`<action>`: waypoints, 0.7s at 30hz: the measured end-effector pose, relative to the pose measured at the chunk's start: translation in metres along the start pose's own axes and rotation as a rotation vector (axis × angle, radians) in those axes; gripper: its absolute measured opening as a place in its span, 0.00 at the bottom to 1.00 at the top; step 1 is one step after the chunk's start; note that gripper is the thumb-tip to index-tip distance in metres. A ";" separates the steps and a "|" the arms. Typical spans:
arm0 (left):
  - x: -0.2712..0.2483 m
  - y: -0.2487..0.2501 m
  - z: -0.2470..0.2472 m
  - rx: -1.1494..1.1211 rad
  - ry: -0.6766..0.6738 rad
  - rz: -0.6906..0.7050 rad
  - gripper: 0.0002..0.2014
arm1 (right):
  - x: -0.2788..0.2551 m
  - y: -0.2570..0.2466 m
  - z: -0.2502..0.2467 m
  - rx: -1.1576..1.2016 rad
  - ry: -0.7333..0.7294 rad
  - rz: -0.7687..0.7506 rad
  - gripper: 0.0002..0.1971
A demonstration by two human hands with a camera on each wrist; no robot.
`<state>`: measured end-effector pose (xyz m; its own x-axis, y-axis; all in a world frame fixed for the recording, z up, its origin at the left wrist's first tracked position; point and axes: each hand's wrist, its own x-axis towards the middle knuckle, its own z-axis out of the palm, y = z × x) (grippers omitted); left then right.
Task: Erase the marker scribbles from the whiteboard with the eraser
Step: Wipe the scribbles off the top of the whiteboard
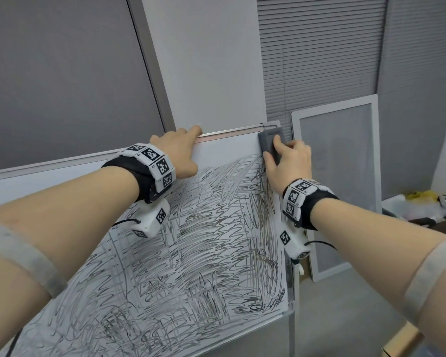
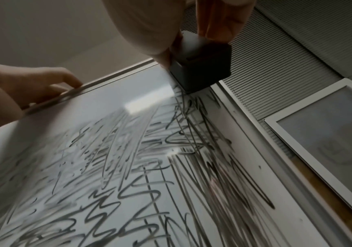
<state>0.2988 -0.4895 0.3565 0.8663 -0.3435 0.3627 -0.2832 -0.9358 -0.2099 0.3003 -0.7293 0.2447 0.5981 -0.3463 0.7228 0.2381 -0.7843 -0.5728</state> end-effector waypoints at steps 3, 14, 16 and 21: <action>-0.002 -0.002 -0.001 -0.005 0.000 -0.004 0.34 | -0.014 0.004 0.007 0.020 -0.012 -0.004 0.22; -0.004 -0.002 -0.010 -0.006 -0.054 0.021 0.35 | -0.027 0.018 0.006 -0.004 -0.024 -0.123 0.21; -0.005 -0.001 -0.009 -0.004 -0.048 0.027 0.34 | -0.018 0.012 0.003 -0.007 -0.019 -0.106 0.22; -0.006 -0.004 -0.009 -0.009 -0.044 0.027 0.34 | -0.050 0.017 0.012 -0.011 -0.046 -0.112 0.21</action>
<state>0.2909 -0.4840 0.3630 0.8754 -0.3649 0.3171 -0.3102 -0.9270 -0.2107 0.2836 -0.7194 0.1936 0.6029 -0.2322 0.7633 0.2969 -0.8227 -0.4848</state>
